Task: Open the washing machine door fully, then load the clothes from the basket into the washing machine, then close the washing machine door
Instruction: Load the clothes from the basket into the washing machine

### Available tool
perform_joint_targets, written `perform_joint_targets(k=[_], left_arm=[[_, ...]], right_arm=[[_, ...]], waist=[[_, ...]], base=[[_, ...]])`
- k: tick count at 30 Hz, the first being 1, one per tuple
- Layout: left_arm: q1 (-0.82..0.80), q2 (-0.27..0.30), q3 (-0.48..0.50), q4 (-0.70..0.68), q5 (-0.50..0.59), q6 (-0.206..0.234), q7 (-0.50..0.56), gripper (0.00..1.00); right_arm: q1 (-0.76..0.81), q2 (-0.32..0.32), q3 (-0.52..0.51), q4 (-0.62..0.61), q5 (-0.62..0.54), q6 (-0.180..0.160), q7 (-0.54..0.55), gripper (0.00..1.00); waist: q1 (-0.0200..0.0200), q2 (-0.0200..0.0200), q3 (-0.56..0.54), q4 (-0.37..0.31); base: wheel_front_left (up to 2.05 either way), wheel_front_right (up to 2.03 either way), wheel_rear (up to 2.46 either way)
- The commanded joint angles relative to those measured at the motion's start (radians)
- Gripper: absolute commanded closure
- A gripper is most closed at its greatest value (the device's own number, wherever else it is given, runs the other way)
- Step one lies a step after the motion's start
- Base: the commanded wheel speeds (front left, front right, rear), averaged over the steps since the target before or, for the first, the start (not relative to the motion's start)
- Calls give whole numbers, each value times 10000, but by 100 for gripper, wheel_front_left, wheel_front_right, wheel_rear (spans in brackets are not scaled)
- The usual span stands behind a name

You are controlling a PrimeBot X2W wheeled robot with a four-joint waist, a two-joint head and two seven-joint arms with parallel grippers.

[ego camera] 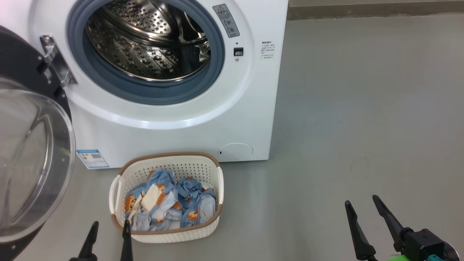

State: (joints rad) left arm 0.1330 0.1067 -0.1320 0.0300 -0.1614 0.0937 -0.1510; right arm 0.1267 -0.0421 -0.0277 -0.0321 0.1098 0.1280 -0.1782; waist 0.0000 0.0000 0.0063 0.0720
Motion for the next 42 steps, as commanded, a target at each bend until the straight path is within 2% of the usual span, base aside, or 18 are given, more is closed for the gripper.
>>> perform_joint_targets(k=[1,14,37,39,42], left_arm=[[-555,148,297,-206,-1,106,-74,0],[-705,251,208,-171,-67,109,-152,0],[-843,268,40,-29,-255,167,-338,0],[-929,228,2,97,-343,112,-366,0],[-1364,208,-146,783,-609,-274,-380,0]], right_arm=[[-128,-81,213,-231,75,27,-124,0],[-212,-81,212,-208,97,27,-144,0],[-268,-81,245,-195,63,27,-155,0],[-301,-81,273,-236,58,27,-138,0],[-398,-81,310,-333,29,27,-82,0]], waist=[[0,0,16,-1],[0,0,176,32],[0,0,266,36],[0,0,365,17],[0,0,656,-17]], base=[[145,-145,0],[122,-122,0],[2,-2,0],[0,0,0],[0,0,0]])
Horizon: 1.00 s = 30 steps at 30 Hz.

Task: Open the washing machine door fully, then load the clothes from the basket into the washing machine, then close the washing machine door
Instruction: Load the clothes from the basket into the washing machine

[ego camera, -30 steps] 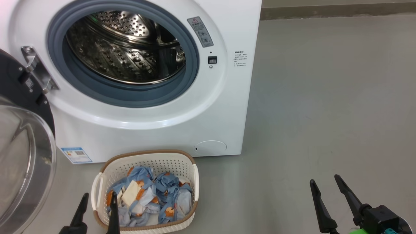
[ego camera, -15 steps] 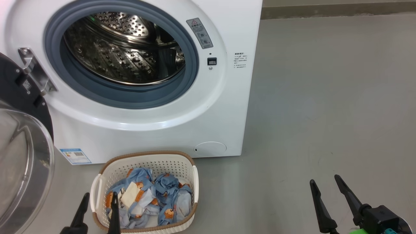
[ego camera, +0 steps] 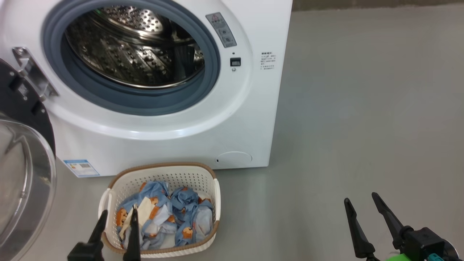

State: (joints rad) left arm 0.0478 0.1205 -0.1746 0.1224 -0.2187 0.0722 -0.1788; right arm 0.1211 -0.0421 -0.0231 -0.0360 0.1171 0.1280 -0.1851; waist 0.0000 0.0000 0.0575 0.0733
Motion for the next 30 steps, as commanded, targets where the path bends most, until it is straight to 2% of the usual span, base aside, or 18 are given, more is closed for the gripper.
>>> perform_joint_targets(k=[1,9,17,24,30], left_arm=[[-663,53,236,101,-104,-162,-98,0],[-2331,-169,-199,2715,-650,-1040,338,0],[-4568,-344,-658,5884,-1176,-1776,939,0],[-6466,-128,-1192,8044,-1290,-1990,1334,0],[-7751,95,-1663,9195,-1555,-2023,1669,0]], right_arm=[[-378,-81,275,-317,-57,27,-6,0],[-764,-81,349,-570,-102,27,63,0],[-1364,-81,458,-785,-87,27,-45,0],[-2120,-81,660,-874,97,27,-313,0],[-2881,-81,994,-694,357,27,-599,0]], waist=[[0,0,226,-51],[0,0,1211,-330],[0,0,2741,-787],[0,0,4368,-1383],[0,0,5724,-1985]], base=[[0,0,0],[0,0,0],[0,0,0],[0,0,0],[0,0,0]])
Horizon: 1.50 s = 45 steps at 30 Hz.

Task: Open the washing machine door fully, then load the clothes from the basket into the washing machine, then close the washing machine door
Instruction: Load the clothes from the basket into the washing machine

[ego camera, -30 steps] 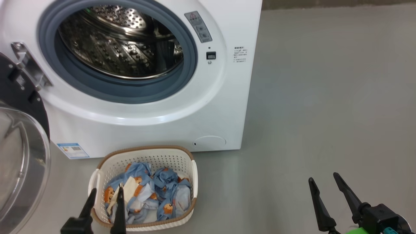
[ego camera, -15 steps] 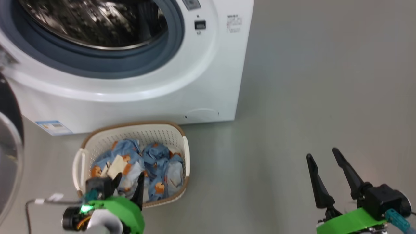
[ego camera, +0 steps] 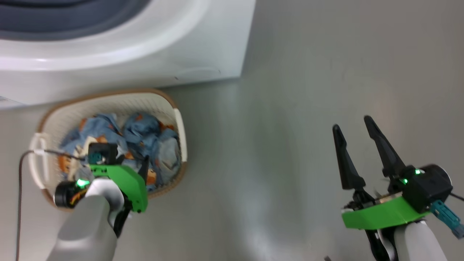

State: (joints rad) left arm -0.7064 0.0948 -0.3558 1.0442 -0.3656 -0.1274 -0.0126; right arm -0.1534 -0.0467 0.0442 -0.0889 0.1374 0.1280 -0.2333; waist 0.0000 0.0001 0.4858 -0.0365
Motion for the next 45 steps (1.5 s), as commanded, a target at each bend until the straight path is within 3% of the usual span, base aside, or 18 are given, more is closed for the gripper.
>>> perform_joint_targets(k=[1,8,20,32,33,34,35,36,45], left_arm=[[-376,411,66,114,-167,-28,74,0],[-1250,817,-239,830,-690,-30,485,0],[-2756,1754,71,1936,-1387,-22,743,0],[-3408,2290,230,2303,-1610,471,1166,0],[-3428,2306,217,2316,-1606,511,1172,16],[-3444,2317,213,2328,-1614,541,1178,58],[-3458,2319,200,2337,-1607,600,1154,89],[-3461,2286,175,2345,-1594,653,1122,100],[-3317,2135,112,2399,-1685,714,894,100]], right_arm=[[-257,-35,405,-120,191,27,-156,0],[-852,-35,713,90,436,27,-269,0],[-1407,-35,1009,-385,1049,27,-283,0],[-1435,-35,1195,-582,1342,27,-284,0],[-1430,-35,1206,-582,1345,27,-284,0],[-1424,-35,1220,-580,1357,27,-284,0],[-1420,-35,1223,-582,1362,27,-284,0],[-1414,-35,1216,-578,1352,27,-284,0],[-1437,-35,1172,-534,1229,27,-285,0]], waist=[[0,-1,1629,-997],[0,-1,2629,-1554],[0,-1,4183,-2477],[0,-1,4802,-2883],[0,-1,4819,-2883],[0,-1,4832,-2877],[0,-1,4837,-2866],[0,-1,4829,-2842],[0,-1,4676,-2602]], base=[[0,0,0],[0,0,0],[0,0,0],[0,0,0],[0,0,0],[0,0,0],[0,0,0],[0,0,0],[0,0,0]])
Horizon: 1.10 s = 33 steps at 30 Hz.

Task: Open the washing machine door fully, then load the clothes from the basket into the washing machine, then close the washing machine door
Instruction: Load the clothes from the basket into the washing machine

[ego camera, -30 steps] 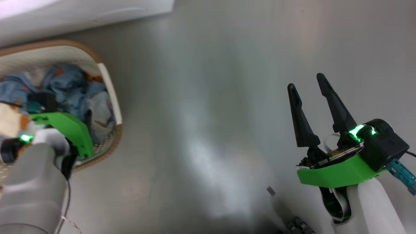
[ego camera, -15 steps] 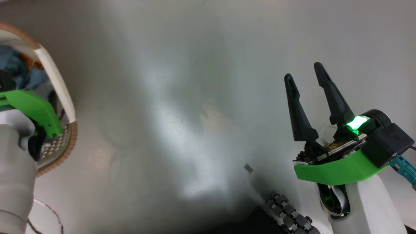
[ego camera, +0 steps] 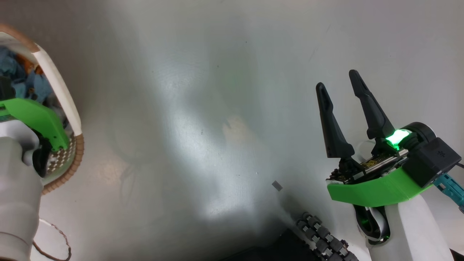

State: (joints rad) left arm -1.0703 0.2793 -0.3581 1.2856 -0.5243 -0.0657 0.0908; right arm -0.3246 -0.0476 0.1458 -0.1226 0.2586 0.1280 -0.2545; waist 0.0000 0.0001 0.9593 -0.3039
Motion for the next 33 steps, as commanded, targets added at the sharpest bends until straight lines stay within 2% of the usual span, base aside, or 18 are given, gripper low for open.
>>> perform_joint_targets(k=[1,12,21,29,33], left_arm=[[322,290,135,-15,-97,97,-140,100],[388,-78,94,-104,-207,-76,-1686,100],[666,-599,-72,-107,-196,-197,-3045,100],[1490,-782,104,-497,-346,-231,-3500,100],[2230,-591,439,-1553,-289,-72,-3520,100]], right_arm=[[276,-26,156,-196,17,27,-72,0],[311,-26,-70,-88,-259,27,-72,0],[561,-26,-375,185,-839,27,-72,0],[902,-26,-515,539,-1017,27,-72,0],[1103,-26,-554,707,-1033,27,-72,0]], waist=[[0,-1,-59,73],[0,-1,-722,724],[0,-1,-2016,1551],[0,-1,-3288,2015],[0,-1,-3922,2200]], base=[[0,0,0],[0,0,0],[0,0,0],[0,0,0],[0,0,0]])
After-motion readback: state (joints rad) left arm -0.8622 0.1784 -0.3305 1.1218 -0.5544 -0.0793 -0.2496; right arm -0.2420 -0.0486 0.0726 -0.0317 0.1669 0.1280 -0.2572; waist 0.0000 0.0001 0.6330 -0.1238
